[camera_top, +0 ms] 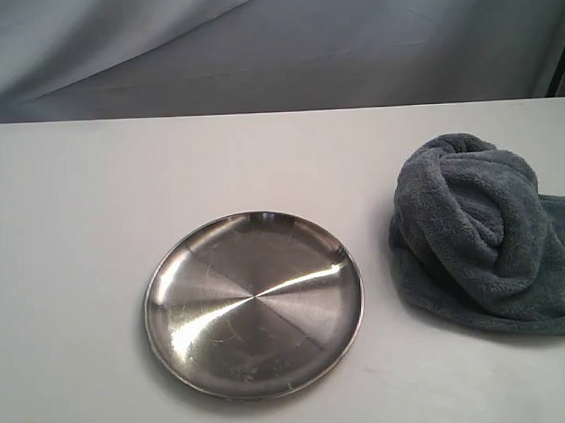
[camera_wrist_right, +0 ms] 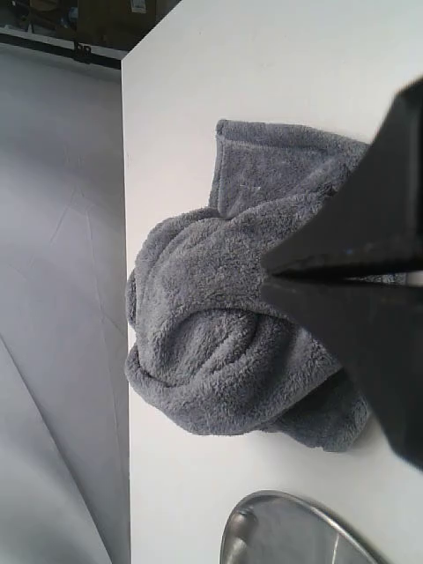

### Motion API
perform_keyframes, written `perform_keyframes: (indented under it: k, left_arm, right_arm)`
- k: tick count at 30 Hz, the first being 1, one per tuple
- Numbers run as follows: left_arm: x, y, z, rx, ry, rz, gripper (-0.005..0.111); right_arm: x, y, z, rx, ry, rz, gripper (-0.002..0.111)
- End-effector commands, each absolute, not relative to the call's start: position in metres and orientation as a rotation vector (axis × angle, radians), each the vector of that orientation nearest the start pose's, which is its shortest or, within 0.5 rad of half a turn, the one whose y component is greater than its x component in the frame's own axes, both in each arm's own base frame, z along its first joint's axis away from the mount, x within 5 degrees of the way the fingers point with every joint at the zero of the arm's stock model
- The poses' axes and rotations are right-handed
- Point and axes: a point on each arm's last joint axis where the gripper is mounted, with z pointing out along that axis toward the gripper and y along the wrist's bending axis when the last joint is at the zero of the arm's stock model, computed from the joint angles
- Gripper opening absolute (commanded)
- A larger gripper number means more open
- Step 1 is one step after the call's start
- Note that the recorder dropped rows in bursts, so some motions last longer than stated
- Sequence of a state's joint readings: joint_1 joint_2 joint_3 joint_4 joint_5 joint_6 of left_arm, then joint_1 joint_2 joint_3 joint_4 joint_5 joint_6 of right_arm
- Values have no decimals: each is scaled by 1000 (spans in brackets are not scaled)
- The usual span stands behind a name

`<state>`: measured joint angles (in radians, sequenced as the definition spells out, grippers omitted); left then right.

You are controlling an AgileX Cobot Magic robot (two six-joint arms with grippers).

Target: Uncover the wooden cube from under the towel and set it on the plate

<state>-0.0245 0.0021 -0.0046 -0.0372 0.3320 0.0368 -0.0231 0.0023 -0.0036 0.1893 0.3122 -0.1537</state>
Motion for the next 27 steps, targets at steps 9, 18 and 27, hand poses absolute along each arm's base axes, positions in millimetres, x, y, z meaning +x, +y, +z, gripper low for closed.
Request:
perform_keyframes:
  k: [9,18,27]
  left_arm:
    - [54,-2,184,25,1802,-33,1]
    - [54,-2,184,27,1802,-31,1]
    - [54,-2,184,25,1802,-33,1]
  right_arm:
    - [54,4,185,7,1790,66,0]
    - [54,4,185,7,1790,66,0]
    - [56,2,197,11,1665,38,0]
